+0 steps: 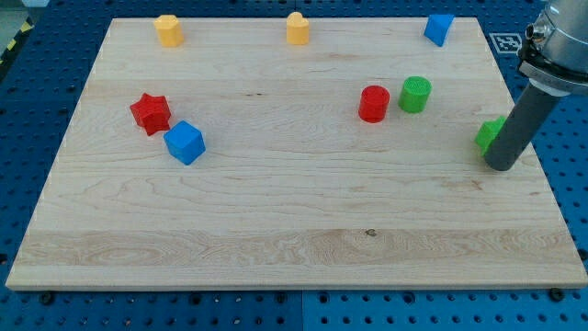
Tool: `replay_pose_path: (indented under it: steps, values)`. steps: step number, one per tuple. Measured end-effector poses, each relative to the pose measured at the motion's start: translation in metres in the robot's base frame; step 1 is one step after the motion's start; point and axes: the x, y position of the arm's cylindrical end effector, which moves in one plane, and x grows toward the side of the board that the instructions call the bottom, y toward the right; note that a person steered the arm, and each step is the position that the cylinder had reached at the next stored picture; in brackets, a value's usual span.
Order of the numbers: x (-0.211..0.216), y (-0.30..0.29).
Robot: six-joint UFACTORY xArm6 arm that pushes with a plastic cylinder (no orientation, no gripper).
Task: Move the green star to the right center of the board
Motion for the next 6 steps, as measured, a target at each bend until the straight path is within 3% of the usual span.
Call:
replay_pose_path:
  steps: [6]
  values:
    - [-0.028,-0.012]
